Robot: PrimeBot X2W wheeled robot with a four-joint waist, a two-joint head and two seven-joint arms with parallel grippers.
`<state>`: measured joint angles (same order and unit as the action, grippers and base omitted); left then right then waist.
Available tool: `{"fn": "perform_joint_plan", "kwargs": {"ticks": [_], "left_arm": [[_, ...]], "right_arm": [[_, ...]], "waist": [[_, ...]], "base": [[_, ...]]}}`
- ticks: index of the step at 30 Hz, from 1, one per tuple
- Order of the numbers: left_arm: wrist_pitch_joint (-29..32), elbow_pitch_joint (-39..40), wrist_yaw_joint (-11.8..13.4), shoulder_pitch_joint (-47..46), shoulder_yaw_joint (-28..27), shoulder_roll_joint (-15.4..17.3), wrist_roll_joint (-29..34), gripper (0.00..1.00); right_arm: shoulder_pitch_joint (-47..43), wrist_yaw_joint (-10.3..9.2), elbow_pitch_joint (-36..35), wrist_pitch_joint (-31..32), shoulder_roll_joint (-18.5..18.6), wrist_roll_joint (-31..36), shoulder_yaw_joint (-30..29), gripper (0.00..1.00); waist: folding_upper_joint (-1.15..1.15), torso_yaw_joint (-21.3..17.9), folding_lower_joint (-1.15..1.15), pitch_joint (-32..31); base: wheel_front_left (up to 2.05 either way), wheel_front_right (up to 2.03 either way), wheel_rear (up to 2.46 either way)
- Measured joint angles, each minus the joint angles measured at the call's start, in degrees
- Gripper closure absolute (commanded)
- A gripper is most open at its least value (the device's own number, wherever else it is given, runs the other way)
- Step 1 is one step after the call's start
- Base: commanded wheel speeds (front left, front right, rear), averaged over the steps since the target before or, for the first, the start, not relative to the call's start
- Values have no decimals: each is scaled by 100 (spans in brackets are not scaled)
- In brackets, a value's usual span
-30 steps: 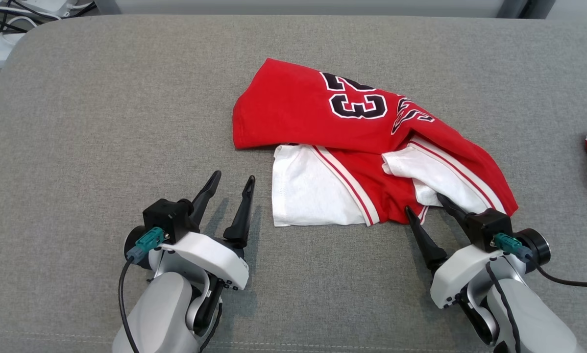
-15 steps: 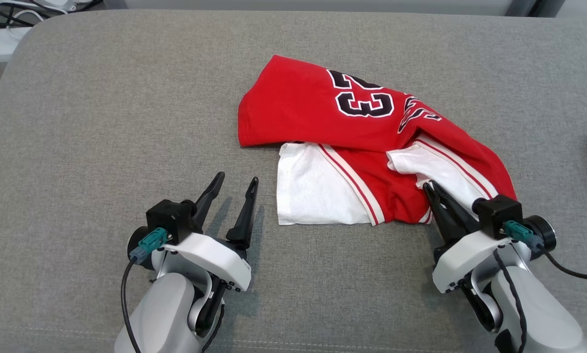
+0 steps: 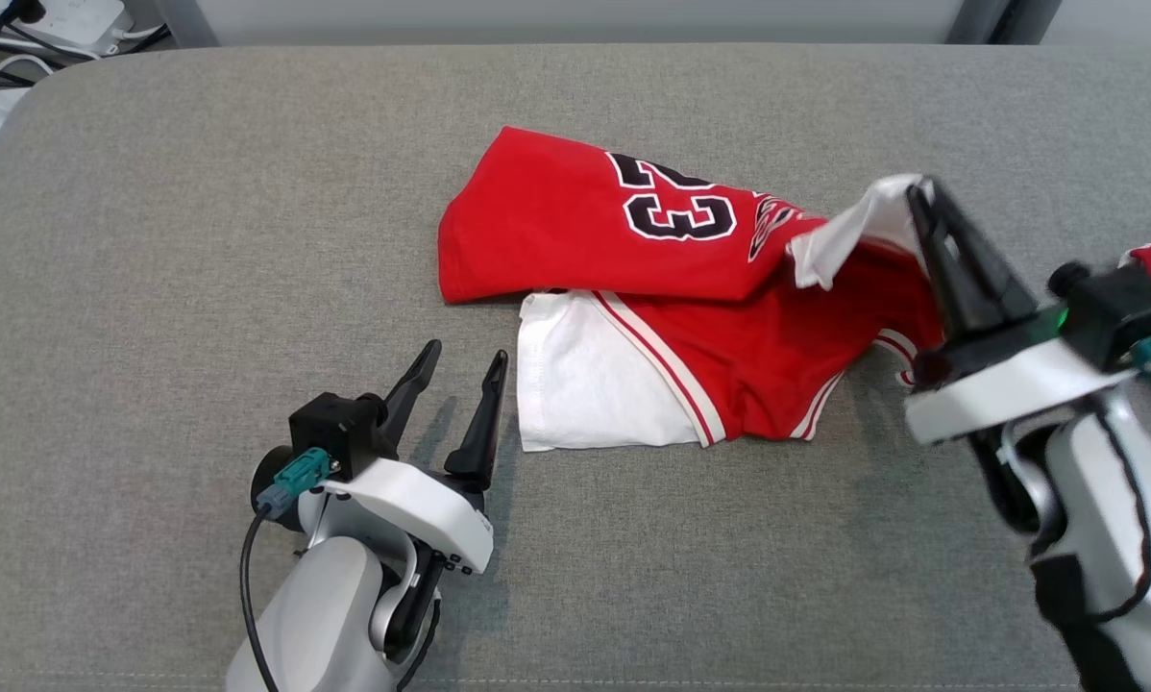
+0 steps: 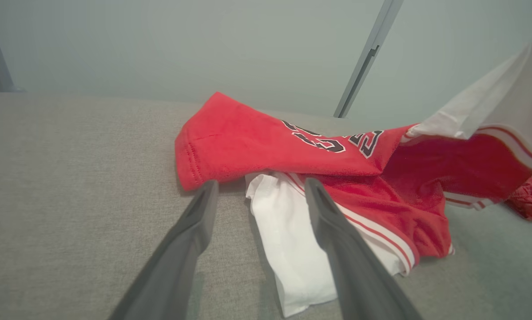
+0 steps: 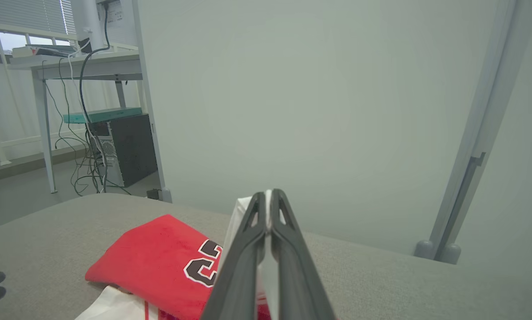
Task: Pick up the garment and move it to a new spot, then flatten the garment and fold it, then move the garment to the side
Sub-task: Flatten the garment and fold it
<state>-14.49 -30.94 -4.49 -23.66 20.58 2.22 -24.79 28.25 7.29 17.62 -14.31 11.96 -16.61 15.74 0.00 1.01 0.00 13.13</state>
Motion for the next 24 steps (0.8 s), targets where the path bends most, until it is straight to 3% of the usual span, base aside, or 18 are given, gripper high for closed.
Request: {"fn": "perform_joint_plan", "kwargs": {"ticks": [7, 13, 17, 21, 24], "left_arm": [[0, -75, 0, -2, 101, 4, -1, 0], [0, -90, 1, -2, 100, 5, 0, 0], [0, -169, -1, -9, 167, 7, 63, 0], [0, -380, -53, -105, 366, 5, 207, 0], [0, -531, -60, -336, 506, 7, 347, 0]], "right_arm": [[785, 0, -865, -33, 339, 169, -761, 100], [578, 1, -994, -38, 483, 285, -1400, 100], [-81, 1, -300, -24, 466, 263, -1093, 100], [-355, 1, 567, 220, 409, 76, -333, 100], [-388, 2, 968, 269, 367, -53, 64, 77]], "waist": [[0, -19, 0, -144], [0, -76, 0, -214], [0, -123, 0, -167], [0, -177, -1, -78], [0, -215, 0, -14]], "base": [[0, 0, 0], [0, 0, 0], [0, 0, 0], [0, 0, 0], [0, 0, 0]]}}
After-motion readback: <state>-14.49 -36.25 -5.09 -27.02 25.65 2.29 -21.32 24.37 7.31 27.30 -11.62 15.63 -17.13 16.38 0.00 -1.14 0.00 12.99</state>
